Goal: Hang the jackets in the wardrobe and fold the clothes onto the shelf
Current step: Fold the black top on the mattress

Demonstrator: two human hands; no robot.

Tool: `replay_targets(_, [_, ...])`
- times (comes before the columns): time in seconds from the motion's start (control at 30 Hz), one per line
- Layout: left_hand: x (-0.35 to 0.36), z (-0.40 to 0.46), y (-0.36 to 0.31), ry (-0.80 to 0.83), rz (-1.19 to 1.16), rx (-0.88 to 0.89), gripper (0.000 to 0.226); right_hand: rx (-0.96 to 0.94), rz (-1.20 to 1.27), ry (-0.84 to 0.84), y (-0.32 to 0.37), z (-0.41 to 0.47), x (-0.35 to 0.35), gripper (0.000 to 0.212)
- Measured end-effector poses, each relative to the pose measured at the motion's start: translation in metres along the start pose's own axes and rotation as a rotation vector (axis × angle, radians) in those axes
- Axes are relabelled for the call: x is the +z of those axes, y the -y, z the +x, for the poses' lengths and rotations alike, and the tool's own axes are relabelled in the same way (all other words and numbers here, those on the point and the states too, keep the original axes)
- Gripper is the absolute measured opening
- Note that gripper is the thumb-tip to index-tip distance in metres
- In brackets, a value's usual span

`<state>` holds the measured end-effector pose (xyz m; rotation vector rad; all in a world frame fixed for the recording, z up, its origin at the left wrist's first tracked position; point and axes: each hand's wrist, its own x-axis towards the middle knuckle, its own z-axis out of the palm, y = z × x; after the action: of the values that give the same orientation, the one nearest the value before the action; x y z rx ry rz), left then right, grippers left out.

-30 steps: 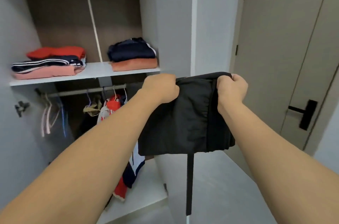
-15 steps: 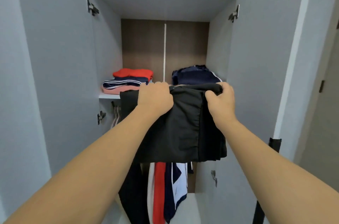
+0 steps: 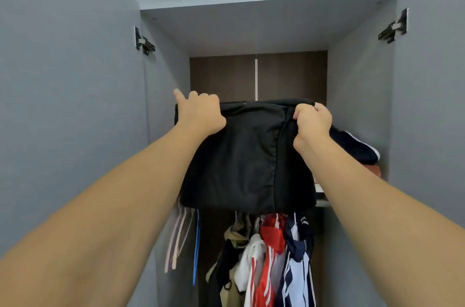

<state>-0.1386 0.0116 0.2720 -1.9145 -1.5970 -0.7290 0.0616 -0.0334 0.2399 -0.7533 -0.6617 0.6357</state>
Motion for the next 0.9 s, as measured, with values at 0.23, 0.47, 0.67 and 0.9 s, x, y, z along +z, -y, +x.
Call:
replay_targets(0.23, [0.01, 0.097, 0.006, -0.329, 0.263, -0.103, 0.029, 0.029, 0.16, 0.051, -0.003, 0.092, 0.074, 0.033])
replay_targets(0.47, [0.032, 0.191, 0.034, -0.423, 0.448, -0.191, 0.023, 0.067, 0.243, 0.118, -0.033, 0.168, 0.162, 0.037])
replay_targets(0.67, [0.095, 0.258, 0.066, -0.286, 0.585, -0.252, 0.033, 0.092, 0.136, 0.191, -0.087, 0.229, 0.212, 0.03])
replay_targets(0.9, [0.197, 0.339, 0.086, -0.004, 0.607, -0.238, 0.037, 0.236, -0.088, 0.158, -0.16, 0.311, 0.257, 0.048])
